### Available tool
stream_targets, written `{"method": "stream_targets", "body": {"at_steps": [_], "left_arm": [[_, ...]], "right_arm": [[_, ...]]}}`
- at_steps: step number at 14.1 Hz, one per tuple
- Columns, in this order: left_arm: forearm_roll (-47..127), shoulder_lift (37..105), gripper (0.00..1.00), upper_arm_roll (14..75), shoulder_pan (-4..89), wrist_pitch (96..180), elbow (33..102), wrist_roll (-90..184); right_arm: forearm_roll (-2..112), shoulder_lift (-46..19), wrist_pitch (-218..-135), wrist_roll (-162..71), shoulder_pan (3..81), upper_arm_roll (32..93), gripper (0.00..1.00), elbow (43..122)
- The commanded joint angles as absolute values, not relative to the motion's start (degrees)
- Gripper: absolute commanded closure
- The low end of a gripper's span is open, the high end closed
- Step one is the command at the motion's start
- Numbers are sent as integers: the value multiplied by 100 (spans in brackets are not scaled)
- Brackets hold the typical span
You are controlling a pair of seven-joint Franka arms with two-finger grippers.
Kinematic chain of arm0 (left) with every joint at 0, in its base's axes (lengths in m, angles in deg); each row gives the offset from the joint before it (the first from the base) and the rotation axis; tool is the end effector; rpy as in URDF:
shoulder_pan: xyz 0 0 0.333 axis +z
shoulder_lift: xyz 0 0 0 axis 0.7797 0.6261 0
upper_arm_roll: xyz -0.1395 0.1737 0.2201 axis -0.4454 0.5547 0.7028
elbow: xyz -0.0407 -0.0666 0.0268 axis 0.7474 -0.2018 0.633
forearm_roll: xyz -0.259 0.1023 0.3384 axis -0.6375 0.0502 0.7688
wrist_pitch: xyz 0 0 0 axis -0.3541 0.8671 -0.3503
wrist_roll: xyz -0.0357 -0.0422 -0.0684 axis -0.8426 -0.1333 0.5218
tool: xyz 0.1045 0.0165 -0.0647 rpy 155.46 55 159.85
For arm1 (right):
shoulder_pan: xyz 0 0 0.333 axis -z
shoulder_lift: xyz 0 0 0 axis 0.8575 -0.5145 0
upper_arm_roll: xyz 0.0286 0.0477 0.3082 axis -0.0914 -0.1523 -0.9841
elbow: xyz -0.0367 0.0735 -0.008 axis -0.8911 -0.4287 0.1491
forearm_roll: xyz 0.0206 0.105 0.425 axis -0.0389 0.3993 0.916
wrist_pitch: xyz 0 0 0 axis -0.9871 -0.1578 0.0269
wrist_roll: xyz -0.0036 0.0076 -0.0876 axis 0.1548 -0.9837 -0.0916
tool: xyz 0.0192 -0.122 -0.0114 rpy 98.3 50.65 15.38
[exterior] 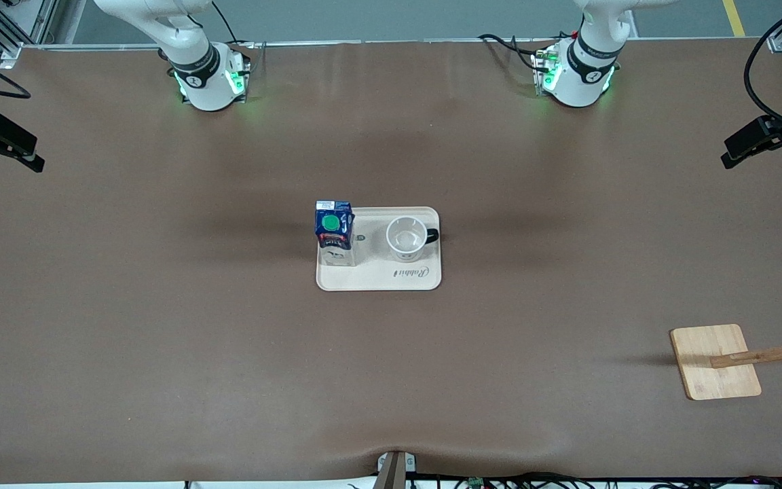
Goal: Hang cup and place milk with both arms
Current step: 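Lower the left gripper onto the white mug rim while the right gripper approaches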
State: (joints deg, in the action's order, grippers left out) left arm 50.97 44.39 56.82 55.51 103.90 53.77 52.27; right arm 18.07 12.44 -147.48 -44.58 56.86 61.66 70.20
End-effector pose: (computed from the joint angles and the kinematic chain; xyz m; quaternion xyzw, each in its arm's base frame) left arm 0.5815 -0.0128 0.6452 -0.9956 -0.0900 0.0130 0.0232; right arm 0.5824 -0.0252 0.6511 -0.9998 -0.0138 -0.0159 0.0015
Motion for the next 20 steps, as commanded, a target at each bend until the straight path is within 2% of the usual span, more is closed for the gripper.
{"method": "stream_targets", "body": {"at_steps": [1, 9, 14, 17, 20], "left_arm": [[5194, 4500, 0, 5660, 5545, 10313, 5247, 5128], [5132, 4903, 0, 5573, 5440, 10305, 5159, 5355], [5106, 5334, 0, 4889, 5220, 10357, 5220, 6548], [5106, 5423, 0, 4510, 5159, 10751, 5561, 7156], [5106, 5440, 0, 4298, 4870, 11637, 6133, 8085]], "right_arm": [[1717, 1199, -14675, -4500, 5763, 6103, 0, 6934], [1717, 1199, -14648, -4491, 5737, 6086, 0, 6934], [1744, 1181, -14640, -4456, 5737, 6086, 0, 6943], [1752, 1007, -14657, -4491, 5763, 6086, 0, 6935], [1717, 786, -14648, -4465, 5728, 6086, 0, 6899]]}}
